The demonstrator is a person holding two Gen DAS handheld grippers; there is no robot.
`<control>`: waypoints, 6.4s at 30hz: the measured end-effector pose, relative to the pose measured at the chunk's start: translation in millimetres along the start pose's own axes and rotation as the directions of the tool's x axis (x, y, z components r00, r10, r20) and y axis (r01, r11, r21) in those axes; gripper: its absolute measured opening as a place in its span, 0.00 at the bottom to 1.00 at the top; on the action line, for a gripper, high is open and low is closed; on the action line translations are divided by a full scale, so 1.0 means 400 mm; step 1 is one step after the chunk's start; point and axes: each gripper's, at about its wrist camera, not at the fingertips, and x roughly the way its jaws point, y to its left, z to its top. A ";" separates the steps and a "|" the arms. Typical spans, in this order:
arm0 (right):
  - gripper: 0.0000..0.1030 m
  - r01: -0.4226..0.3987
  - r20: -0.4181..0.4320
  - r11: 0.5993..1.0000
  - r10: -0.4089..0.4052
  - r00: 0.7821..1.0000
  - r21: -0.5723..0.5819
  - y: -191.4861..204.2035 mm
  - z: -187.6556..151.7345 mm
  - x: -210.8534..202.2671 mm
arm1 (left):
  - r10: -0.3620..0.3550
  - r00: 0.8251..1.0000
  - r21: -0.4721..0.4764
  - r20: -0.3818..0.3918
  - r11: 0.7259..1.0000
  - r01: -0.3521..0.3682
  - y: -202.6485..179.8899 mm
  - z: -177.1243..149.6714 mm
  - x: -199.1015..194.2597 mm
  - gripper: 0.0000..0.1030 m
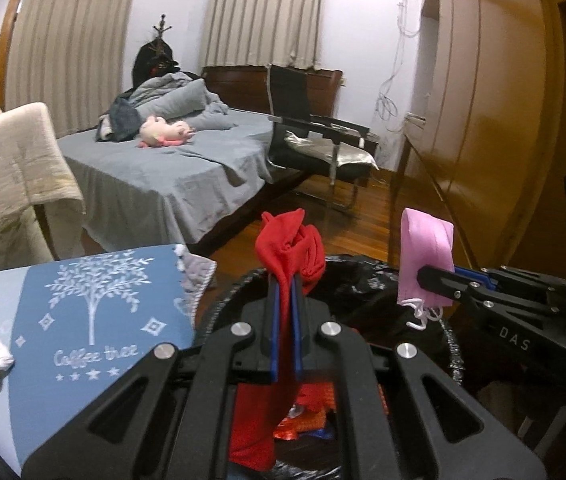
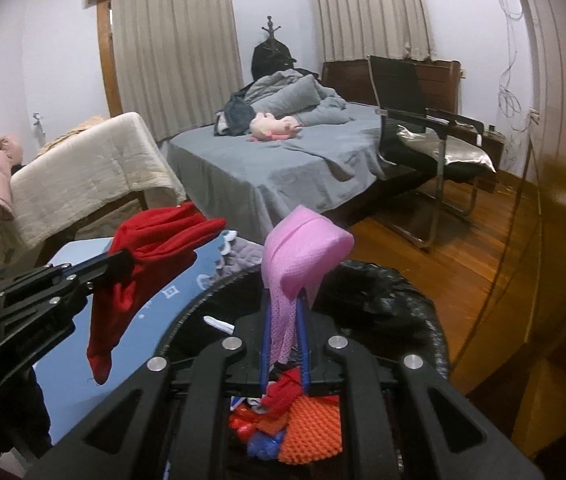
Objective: Collect trash
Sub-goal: 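Carry the pink mask and red sock over the bin and release both, then withdraw both tools from the bin and move the left tool toward the white tissue wad, then grasp the large white tissue wad with the left tool while the right tool grasps the smaller tissue wad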
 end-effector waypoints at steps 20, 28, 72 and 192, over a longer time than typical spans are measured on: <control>0.11 0.087 -0.071 0.994 -0.082 0.994 0.059 -0.138 -0.069 0.049 | -0.090 0.993 0.057 -0.070 0.994 0.094 -0.097 -0.023 0.189 0.05; 0.11 0.094 -0.102 0.993 -0.086 0.991 0.072 -0.164 -0.080 0.092 | -0.090 0.991 0.061 -0.096 0.993 0.096 -0.101 -0.028 0.231 0.05; 0.94 0.075 -0.047 0.997 -0.075 0.996 0.009 -0.015 -0.036 0.078 | 0.121 0.993 -0.013 0.009 0.993 -0.121 0.131 -0.023 0.005 0.91; 0.44 -0.509 -0.335 0.818 0.416 0.845 -0.267 1.080 -0.098 0.545 | 0.639 0.744 -0.347 -0.193 0.665 -0.661 0.975 -0.318 -0.412 0.31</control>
